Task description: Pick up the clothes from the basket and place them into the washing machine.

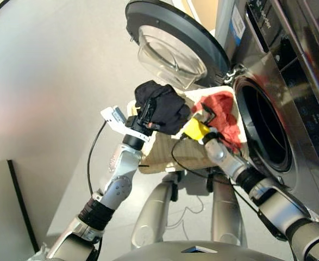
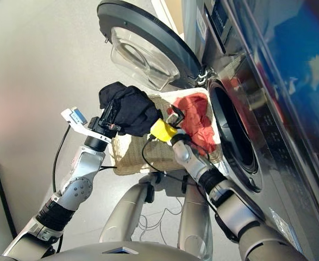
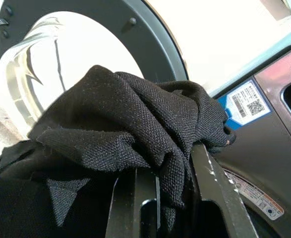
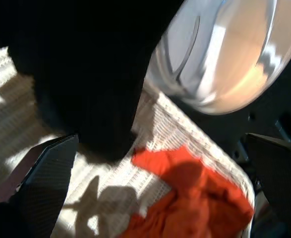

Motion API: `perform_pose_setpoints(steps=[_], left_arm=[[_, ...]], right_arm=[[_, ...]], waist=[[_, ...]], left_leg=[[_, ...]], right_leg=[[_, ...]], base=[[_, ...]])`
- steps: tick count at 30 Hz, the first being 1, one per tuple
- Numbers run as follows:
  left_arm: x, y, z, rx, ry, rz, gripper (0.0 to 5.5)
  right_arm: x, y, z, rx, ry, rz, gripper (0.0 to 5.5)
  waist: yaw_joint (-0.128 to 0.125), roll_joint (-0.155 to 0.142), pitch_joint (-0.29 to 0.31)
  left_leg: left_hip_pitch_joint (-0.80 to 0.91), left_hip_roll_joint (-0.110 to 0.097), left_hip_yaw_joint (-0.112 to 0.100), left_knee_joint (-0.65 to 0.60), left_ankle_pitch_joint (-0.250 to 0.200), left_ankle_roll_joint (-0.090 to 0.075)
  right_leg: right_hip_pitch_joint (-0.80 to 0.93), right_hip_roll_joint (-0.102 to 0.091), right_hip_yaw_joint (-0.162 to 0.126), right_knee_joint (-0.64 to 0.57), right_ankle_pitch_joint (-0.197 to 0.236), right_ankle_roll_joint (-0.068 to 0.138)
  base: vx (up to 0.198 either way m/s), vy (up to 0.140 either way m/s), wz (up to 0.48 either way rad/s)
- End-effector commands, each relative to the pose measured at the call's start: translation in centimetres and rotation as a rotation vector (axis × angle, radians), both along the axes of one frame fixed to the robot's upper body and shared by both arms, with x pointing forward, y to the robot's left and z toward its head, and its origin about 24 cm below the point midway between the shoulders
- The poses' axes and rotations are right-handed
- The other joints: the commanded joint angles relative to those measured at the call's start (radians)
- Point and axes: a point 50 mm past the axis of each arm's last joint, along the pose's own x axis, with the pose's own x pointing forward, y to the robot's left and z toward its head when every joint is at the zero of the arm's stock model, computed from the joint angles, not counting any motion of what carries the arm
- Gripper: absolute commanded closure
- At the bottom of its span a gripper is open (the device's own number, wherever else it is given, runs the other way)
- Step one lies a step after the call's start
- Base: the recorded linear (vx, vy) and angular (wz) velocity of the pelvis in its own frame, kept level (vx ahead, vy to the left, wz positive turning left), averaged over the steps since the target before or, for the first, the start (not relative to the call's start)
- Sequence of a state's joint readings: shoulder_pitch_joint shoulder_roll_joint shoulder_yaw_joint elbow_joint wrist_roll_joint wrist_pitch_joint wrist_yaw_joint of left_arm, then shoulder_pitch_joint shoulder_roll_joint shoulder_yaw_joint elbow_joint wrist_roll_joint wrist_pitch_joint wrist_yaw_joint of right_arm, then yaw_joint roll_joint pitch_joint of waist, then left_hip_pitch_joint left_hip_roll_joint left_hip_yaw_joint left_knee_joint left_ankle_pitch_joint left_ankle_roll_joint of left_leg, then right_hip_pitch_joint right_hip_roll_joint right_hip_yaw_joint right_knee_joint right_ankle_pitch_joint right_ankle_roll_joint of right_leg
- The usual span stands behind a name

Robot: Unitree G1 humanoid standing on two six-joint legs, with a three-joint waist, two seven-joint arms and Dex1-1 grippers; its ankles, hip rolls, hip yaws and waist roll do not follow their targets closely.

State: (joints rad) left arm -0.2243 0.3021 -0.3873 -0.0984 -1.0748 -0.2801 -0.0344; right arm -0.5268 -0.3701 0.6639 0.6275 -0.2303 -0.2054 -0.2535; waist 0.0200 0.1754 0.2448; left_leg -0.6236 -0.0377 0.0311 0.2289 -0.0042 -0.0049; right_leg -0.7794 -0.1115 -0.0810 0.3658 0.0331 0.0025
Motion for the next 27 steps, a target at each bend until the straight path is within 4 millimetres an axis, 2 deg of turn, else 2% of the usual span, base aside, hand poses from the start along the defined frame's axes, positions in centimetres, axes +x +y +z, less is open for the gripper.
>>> perform_pose_setpoints(steps=[1, 10, 18, 23, 24, 25, 26, 27], left_arm=[[-0.3, 1.0, 2.3, -0.013, -0.165, 0.073, 5.5], [-1.5, -0.9, 3.2, -0.075, -0.198, -0.063, 5.5], [-3.2, -2.5, 4.4, -0.153, -0.228, -0.238, 5.5], [-4.0, -3.4, 4.8, -0.173, -0.233, -0.321, 5.5], [-4.1, -3.6, 4.9, -0.181, -0.23, -0.34, 5.5], [-4.2, -3.7, 4.9, -0.179, -0.23, -0.353, 5.5], [-4.3, -3.9, 5.0, -0.181, -0.233, -0.37, 5.5], [-4.4, -4.1, 5.1, -0.185, -0.232, -0.385, 5.5]], right_arm=[[-0.5, 3.6, 3.1, 0.073, -0.134, 0.187, 0.0], [-0.1, 6.3, 5.0, 0.078, -0.21, 0.263, 0.0], [1.6, 8.6, 8.7, 0.065, -0.351, 0.272, 0.0], [2.4, 9.7, 10.7, 0.114, -0.397, 0.253, 0.0], [2.4, 10.1, 11.1, 0.121, -0.408, 0.261, 0.78], [2.5, 10.3, 11.4, 0.127, -0.413, 0.26, 3.47], [2.6, 10.4, 11.8, 0.13, -0.427, 0.257, 4.81], [2.7, 10.5, 12.0, 0.137, -0.43, 0.253, 5.5]], waist=[[-0.001, -0.023, -0.03], [0.012, -0.01, -0.04], [0.037, 0.003, -0.051], [0.049, 0.007, -0.055], [0.051, 0.008, -0.056], [0.052, 0.008, -0.056], [0.053, 0.009, -0.056], [0.054, 0.011, -0.056]], left_leg=[[-0.052, -0.004, 0.033, 0.038, 0.009, 0.003], [-0.057, -0.004, 0.032, 0.044, 0.009, 0.004], [-0.062, -0.007, 0.023, 0.045, 0.012, 0.006], [-0.062, -0.008, 0.021, 0.046, 0.012, 0.007], [-0.063, -0.009, 0.021, 0.047, 0.013, 0.008], [-0.063, -0.009, 0.021, 0.046, 0.013, 0.007], [-0.062, -0.009, 0.02, 0.046, 0.014, 0.008], [-0.062, -0.01, 0.019, 0.046, 0.013, 0.008]], right_leg=[[0.06, 0.02, 0.02, -0.106, 0.032, 0.081], [0.053, 0.022, 0.023, -0.099, 0.029, 0.078], [0.05, 0.021, 0.018, -0.098, 0.029, 0.077], [0.048, 0.021, 0.018, -0.095, 0.031, 0.076], [0.048, 0.021, 0.017, -0.095, 0.03, 0.076], [0.049, 0.021, 0.017, -0.095, 0.03, 0.076], [0.048, 0.019, 0.018, -0.095, 0.03, 0.076], [0.049, 0.019, 0.018, -0.095, 0.031, 0.076]], base=[[0.0, 0.0, 0.0], [0.0, 0.0, 0.0], [0.0, 0.0, 0.0], [0.0, 0.0, 0.0], [0.0, 0.0, 0.0], [0.0, 0.0, 0.0], [0.0, 0.0, 0.0], [0.0, 0.0, 0.0]])
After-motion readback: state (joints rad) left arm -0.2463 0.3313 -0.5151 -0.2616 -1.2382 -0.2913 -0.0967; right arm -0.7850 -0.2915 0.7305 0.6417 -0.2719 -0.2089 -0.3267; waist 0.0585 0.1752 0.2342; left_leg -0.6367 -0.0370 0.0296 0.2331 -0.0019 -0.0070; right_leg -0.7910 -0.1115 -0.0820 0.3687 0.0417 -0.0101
